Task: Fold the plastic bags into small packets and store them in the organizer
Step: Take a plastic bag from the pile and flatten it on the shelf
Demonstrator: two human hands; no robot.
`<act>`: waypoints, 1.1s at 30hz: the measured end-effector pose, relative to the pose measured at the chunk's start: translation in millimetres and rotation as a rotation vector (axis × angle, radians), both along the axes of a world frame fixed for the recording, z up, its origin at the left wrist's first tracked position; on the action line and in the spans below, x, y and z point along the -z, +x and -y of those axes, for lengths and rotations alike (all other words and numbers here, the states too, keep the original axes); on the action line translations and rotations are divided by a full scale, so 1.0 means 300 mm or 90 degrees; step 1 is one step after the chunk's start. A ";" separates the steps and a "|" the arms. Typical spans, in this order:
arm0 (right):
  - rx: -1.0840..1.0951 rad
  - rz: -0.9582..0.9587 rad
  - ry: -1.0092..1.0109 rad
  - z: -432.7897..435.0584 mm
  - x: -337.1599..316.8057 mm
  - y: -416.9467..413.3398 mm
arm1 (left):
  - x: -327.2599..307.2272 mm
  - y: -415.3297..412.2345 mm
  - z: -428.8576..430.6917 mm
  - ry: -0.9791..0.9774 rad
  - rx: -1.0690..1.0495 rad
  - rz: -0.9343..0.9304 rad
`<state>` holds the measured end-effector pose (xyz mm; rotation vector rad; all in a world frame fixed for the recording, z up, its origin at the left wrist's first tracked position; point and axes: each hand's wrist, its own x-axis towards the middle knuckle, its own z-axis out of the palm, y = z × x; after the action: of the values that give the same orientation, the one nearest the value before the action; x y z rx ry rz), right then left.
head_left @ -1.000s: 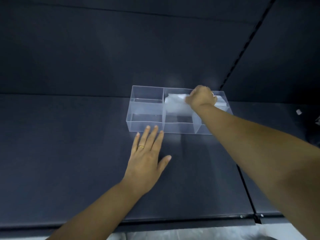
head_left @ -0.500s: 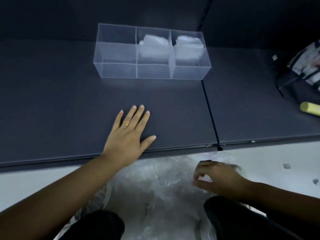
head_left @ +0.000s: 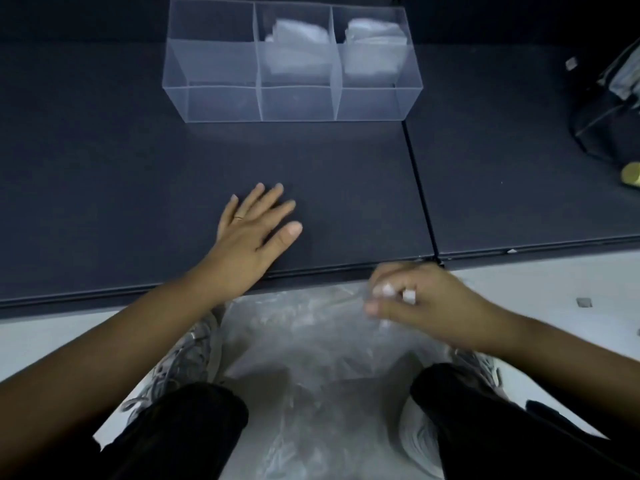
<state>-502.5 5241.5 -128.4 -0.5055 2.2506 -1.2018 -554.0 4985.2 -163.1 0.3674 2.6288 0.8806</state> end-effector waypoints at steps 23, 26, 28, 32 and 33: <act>0.368 0.004 0.025 0.156 -0.015 -0.156 | -0.088 -0.003 0.031 0.404 -0.361 0.316; 0.448 0.023 -0.039 0.165 0.017 -0.181 | -0.129 0.010 0.020 0.375 -0.242 0.412; 0.464 -0.026 -0.020 0.155 0.020 -0.213 | -0.131 -0.031 0.023 0.409 -0.329 0.395; 0.440 -0.056 -0.057 0.165 0.025 -0.249 | -0.115 -0.155 0.003 0.524 -0.401 0.375; 0.429 -0.049 -0.074 0.169 0.024 -0.253 | -0.113 -0.177 -0.004 0.562 -0.399 0.371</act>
<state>-578.5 5190.7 -135.6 0.2021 2.5141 -1.6557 -607.0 4986.5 -129.3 -0.4907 1.6869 1.9688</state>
